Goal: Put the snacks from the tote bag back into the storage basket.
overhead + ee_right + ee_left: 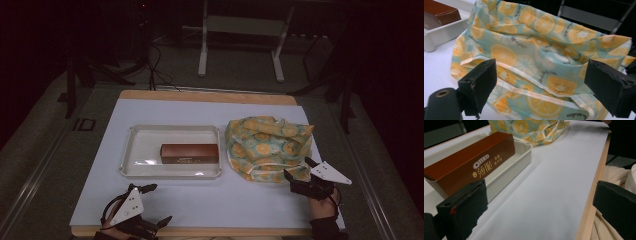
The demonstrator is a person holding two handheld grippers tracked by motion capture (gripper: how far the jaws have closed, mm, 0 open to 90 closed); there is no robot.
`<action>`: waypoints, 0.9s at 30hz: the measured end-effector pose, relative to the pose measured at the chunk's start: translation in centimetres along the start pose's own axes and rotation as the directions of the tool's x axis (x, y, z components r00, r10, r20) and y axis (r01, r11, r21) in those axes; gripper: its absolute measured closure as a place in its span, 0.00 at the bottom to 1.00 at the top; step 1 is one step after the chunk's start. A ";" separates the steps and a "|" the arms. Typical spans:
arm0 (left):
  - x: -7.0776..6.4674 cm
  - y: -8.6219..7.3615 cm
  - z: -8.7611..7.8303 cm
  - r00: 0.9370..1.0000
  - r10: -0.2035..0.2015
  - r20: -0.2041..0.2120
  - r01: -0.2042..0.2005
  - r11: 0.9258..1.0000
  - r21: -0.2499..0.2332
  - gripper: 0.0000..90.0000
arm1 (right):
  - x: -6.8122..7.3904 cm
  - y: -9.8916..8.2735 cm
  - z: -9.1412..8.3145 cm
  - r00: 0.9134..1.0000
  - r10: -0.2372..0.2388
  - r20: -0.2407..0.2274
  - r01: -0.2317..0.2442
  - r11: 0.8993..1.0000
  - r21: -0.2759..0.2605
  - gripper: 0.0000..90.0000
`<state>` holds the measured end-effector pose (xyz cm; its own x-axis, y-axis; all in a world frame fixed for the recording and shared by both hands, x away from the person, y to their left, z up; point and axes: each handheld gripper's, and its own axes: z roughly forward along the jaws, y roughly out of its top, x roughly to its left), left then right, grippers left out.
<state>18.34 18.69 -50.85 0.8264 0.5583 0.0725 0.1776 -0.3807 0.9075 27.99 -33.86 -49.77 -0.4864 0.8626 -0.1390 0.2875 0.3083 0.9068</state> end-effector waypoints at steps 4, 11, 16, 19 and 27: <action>0.0 0.0 0.0 1.000 0.002 0.001 -0.002 1.000 0.001 0.00 | 0.0 0.0 0.0 1.000 0.007 -0.002 -0.007 1.000 -0.001 0.12; -0.1 0.0 0.1 1.000 0.002 0.000 -0.002 1.000 0.003 0.00 | -0.1 -0.1 0.1 1.000 0.018 0.005 -0.018 1.000 -0.001 0.12; 0.0 0.0 0.1 1.000 0.001 0.000 -0.001 1.000 0.004 0.00 | 0.0 -0.1 0.2 1.000 0.023 0.006 -0.023 1.000 0.006 0.12; 0.0 0.0 0.1 1.000 0.001 0.000 -0.001 1.000 0.003 0.00 | 0.0 -0.1 0.2 1.000 0.023 0.007 -0.023 1.000 0.005 0.12; 0.0 0.0 0.1 1.000 0.000 0.000 0.000 1.000 0.002 0.00 | 0.1 0.0 0.2 1.000 0.011 0.017 -0.011 1.000 -0.005 0.13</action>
<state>18.35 18.61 -50.89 0.8264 0.5583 0.0729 0.1786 -0.3826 0.9065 28.10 -33.74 -49.88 -0.4690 0.8727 -0.1357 0.2883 0.2965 0.9105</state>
